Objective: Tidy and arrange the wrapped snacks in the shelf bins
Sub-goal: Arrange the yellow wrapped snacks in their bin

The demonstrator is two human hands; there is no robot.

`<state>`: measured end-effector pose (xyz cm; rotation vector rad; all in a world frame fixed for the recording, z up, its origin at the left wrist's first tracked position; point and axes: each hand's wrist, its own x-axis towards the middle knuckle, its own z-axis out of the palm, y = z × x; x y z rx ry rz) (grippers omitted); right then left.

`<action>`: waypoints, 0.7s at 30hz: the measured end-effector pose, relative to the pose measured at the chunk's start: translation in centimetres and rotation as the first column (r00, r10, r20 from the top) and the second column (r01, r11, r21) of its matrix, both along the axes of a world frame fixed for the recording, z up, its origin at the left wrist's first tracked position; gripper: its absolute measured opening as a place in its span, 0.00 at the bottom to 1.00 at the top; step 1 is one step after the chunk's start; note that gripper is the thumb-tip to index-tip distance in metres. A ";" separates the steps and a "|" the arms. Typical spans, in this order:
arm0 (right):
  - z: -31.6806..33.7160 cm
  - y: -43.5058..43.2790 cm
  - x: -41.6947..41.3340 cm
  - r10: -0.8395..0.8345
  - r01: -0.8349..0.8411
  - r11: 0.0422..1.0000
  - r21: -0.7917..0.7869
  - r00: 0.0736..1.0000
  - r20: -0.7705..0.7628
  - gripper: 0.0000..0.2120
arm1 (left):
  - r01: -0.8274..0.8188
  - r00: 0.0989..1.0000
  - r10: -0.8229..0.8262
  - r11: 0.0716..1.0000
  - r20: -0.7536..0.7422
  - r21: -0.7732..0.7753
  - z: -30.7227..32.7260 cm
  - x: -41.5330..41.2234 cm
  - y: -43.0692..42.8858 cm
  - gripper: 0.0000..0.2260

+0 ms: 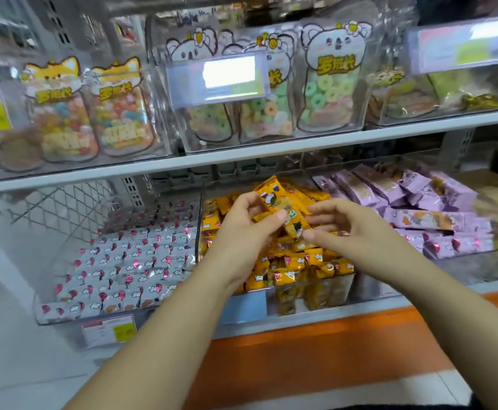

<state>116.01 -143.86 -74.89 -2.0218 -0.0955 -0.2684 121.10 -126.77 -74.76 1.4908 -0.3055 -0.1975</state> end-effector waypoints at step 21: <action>0.9 -3.3 -0.4 -0.076 0.103 0.981 -0.166 0.984 0.160 0.17 | -0.312 0.823 -0.316 0.445 0.473 0.840 -3.3 -0.8 1.4 0.14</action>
